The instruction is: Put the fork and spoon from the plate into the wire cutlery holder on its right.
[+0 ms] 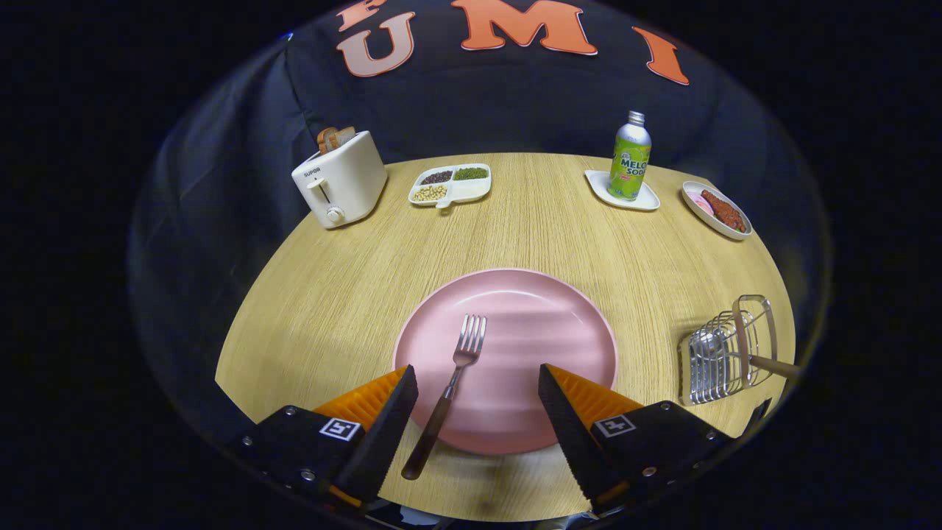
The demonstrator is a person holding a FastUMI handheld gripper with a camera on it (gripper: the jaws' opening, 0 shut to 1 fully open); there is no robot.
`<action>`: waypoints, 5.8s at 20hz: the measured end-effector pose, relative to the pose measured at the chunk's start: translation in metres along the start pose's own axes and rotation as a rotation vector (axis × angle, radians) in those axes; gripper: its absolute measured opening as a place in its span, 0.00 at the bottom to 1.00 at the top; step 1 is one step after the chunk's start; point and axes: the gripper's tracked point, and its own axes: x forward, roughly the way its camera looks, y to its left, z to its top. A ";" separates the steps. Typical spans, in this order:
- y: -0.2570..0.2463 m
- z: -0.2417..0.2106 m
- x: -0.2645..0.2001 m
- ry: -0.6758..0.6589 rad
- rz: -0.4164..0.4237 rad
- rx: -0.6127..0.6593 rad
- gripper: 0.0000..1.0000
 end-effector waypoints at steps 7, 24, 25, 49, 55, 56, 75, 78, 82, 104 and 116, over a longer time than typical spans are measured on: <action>0.009 -0.017 0.015 0.044 -0.020 0.008 0.99; 0.000 -0.033 0.032 0.107 -0.114 -0.065 0.04; -0.001 -0.034 0.031 0.113 -0.107 -0.058 0.04; -0.113 0.021 -0.083 0.114 -0.092 -0.064 0.04; -0.159 0.017 -0.113 0.187 -0.143 -0.079 0.04; -0.166 0.016 -0.118 0.200 -0.153 -0.075 0.04; -0.235 -0.001 -0.110 0.639 -0.190 -0.246 0.04; -0.241 -0.002 -0.103 0.698 -0.193 -0.282 0.03; -0.240 -0.004 -0.093 0.749 -0.184 -0.326 0.04; -0.205 0.063 -0.080 0.361 -0.130 -0.228 1.00; -0.171 0.184 -0.128 -0.284 -0.190 -0.104 1.00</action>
